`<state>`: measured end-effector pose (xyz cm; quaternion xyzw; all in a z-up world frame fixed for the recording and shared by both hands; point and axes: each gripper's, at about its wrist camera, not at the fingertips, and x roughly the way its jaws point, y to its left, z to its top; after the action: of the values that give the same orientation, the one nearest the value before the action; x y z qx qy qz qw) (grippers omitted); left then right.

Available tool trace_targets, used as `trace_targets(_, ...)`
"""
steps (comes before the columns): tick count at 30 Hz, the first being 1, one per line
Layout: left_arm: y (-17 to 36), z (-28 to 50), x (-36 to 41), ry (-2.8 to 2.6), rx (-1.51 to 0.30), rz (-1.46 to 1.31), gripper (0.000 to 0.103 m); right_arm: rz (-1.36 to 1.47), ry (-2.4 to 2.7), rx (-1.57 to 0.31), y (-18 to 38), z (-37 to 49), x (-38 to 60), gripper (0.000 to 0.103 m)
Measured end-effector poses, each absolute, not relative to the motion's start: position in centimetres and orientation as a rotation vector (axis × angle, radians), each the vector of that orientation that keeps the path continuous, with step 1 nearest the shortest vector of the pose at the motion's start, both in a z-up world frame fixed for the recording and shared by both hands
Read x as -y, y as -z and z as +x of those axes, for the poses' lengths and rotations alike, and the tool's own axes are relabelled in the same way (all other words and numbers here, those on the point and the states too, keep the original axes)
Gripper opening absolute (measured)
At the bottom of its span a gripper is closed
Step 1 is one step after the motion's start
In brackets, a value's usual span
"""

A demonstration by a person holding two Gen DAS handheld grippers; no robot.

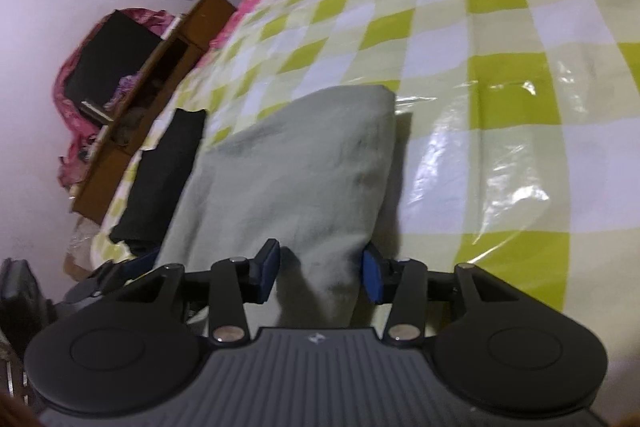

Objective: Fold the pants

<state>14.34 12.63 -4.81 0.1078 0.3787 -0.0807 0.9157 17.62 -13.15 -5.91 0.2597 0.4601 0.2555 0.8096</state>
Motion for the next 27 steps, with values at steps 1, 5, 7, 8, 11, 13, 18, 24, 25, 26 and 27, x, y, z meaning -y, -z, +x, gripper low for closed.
trace_targets(1,5.0,14.5,-12.8,0.172,-0.785,0.208,0.103,0.553,-0.557,-0.982,6.0,17.5,13.1,0.045)
trace_targets(5,5.3,15.4,-12.3,0.167,-0.791,0.186,0.103,0.529,-0.553,-0.993,6.8,18.3,12.0,0.045)
trace_targets(7,5.4,15.7,-11.8,0.175,-0.795,0.182,0.103,0.533,-0.548,-0.986,6.8,18.7,11.6,0.039)
trace_targets(8,5.2,15.6,-11.6,0.186,-0.797,0.174,0.1,0.533,-0.536,-0.987,6.7,18.7,11.5,0.031)
trace_targets(11,4.9,15.0,-9.9,0.208,-0.781,0.226,0.091,0.514,-0.547,-0.973,5.9,18.2,11.7,0.013)
trace_targets(13,4.8,14.8,-8.7,0.226,-0.769,0.266,0.09,0.497,-0.552,-0.967,5.5,17.8,12.2,0.012)
trace_targets(18,4.3,14.8,-6.2,0.294,-0.776,0.24,0.087,0.504,-0.505,-0.967,5.2,17.1,15.0,0.011)
trace_targets(24,4.8,14.7,-0.3,0.409,-0.766,0.261,0.087,0.467,-0.397,-0.972,4.7,16.0,20.0,0.012)
trace_targets(25,4.9,14.9,0.7,0.425,-0.767,0.264,0.087,0.462,-0.375,-0.972,4.6,15.8,20.9,0.012)
trace_targets(26,5.0,15.1,1.9,0.442,-0.768,0.269,0.087,0.458,-0.344,-0.974,4.6,15.7,22.0,0.012)
trace_targets(27,5.1,15.4,3.2,0.458,-0.772,0.271,0.087,0.455,-0.316,-0.976,4.5,15.7,22.9,0.012)
